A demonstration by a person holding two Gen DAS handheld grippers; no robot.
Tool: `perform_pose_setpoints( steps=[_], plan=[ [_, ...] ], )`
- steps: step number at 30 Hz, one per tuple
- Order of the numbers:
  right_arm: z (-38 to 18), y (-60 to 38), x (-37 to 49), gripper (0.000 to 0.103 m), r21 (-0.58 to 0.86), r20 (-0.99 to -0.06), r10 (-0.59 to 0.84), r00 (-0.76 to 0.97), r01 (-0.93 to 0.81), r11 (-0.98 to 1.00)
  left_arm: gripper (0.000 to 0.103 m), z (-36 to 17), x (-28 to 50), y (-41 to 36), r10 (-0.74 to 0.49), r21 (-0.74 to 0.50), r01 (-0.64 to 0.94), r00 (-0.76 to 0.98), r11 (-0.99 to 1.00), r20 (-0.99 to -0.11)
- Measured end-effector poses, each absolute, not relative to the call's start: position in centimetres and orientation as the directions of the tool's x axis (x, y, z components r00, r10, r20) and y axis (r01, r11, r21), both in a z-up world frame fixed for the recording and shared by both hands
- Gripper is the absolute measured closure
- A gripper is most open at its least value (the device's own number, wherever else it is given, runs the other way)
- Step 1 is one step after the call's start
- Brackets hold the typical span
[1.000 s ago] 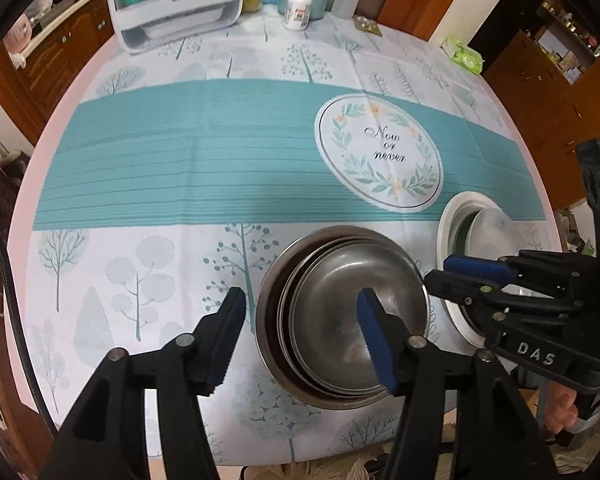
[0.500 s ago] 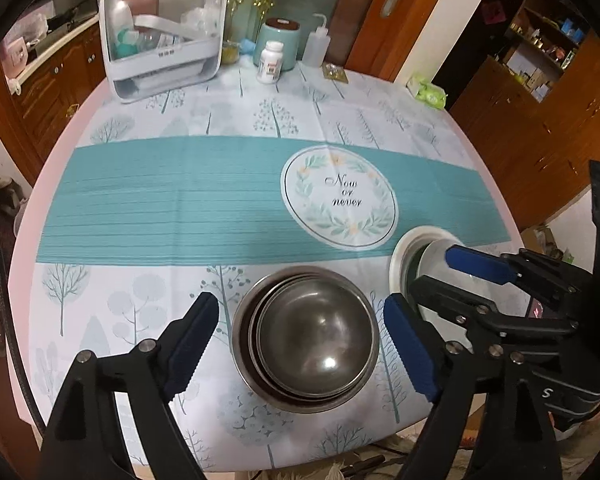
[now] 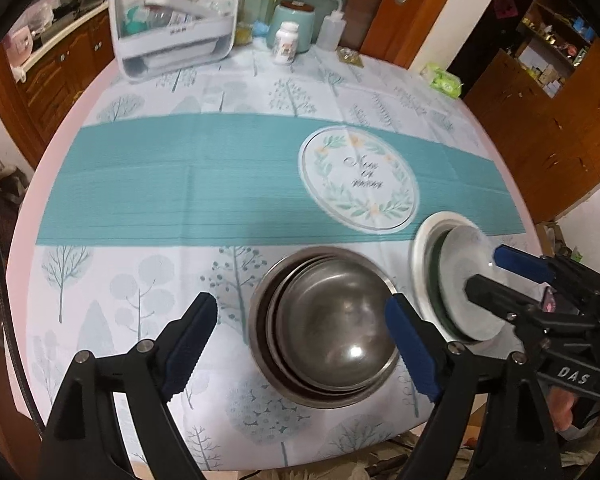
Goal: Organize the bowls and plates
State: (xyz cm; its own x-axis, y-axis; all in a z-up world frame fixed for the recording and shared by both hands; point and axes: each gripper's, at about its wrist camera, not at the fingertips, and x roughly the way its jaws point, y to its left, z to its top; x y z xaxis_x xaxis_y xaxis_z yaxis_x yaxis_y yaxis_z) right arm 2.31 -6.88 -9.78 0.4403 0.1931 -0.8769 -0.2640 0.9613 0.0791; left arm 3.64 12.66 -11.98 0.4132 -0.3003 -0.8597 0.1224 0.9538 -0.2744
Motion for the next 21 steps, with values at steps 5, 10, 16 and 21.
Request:
perform_pose_setpoints(
  steps=[5, 10, 16, 21],
  plan=[
    [-12.1, -7.3, 2.6, 0.041, 0.108, -0.899, 0.200, 0.389, -0.245, 0.963, 0.018, -14.5, 4.0, 13.2, -0.316, -0.304, 0.092, 0.367, 0.948, -0.875],
    [-14.4, -7.1, 3.0, 0.041, 0.151, -0.921, 0.221, 0.320, -0.228, 0.962, 0.018, -17.4, 4.2, 13.7, -0.330, -0.330, 0.054, 0.306, 0.942, -0.893],
    [-16.3, -6.6, 3.8, 0.041, 0.183, -0.937, 0.234, 0.261, -0.206, 0.961, 0.018, -19.9, 4.7, 14.1, -0.379, -0.385, 0.018, 0.233, 0.923, -0.896],
    [-17.7, -6.4, 4.4, 0.041, 0.207, -0.946, 0.242, 0.217, -0.174, 0.963, 0.019, -21.3, 5.1, 13.9, -0.410, -0.417, 0.005, 0.184, 0.909, -0.893]
  ],
)
